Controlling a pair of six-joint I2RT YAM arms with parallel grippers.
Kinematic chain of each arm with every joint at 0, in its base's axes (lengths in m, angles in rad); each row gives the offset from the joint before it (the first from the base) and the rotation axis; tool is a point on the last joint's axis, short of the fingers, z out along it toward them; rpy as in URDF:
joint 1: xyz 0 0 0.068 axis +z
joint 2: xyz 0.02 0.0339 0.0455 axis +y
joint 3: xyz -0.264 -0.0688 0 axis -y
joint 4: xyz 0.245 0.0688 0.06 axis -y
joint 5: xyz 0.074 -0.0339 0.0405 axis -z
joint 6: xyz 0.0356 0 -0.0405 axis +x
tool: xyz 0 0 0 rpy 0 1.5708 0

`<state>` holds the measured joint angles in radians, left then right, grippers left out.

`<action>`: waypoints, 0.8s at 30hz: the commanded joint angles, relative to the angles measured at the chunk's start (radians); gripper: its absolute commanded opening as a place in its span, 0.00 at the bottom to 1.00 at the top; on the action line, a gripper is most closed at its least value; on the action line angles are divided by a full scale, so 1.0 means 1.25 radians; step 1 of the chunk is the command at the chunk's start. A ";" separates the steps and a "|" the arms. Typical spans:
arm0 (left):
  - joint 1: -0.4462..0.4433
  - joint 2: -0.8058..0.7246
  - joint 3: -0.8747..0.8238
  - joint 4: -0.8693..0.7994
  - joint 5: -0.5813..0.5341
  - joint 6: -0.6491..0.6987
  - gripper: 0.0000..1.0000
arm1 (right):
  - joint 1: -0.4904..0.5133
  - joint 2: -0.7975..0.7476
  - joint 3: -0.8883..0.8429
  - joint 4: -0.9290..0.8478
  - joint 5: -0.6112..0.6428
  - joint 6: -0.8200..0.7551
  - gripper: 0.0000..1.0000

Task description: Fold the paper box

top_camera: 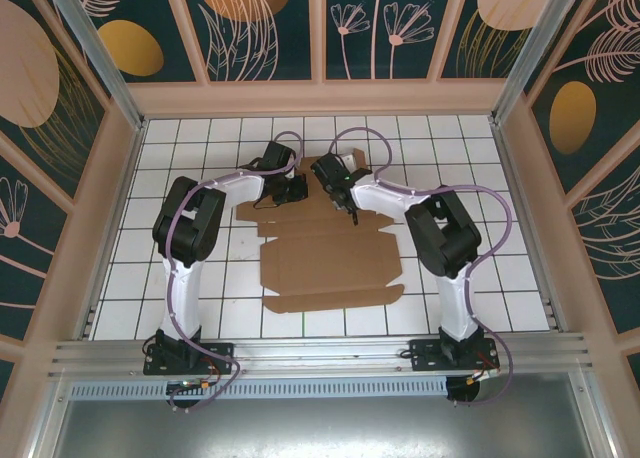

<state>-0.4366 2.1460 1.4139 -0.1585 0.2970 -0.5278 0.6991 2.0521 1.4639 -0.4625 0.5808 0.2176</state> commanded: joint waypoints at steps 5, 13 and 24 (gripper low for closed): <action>-0.001 0.030 -0.012 -0.038 -0.013 -0.005 0.00 | 0.021 0.020 0.048 -0.034 0.045 -0.027 0.02; 0.002 0.029 -0.010 -0.041 -0.019 -0.003 0.00 | -0.051 -0.072 -0.011 -0.046 0.102 -0.083 0.01; 0.002 0.033 -0.008 -0.036 -0.007 -0.009 0.00 | -0.032 0.079 -0.055 0.041 0.344 -0.277 0.00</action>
<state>-0.4339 2.1468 1.4143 -0.1566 0.3008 -0.5278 0.6376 2.0846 1.4162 -0.4660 0.9016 -0.0456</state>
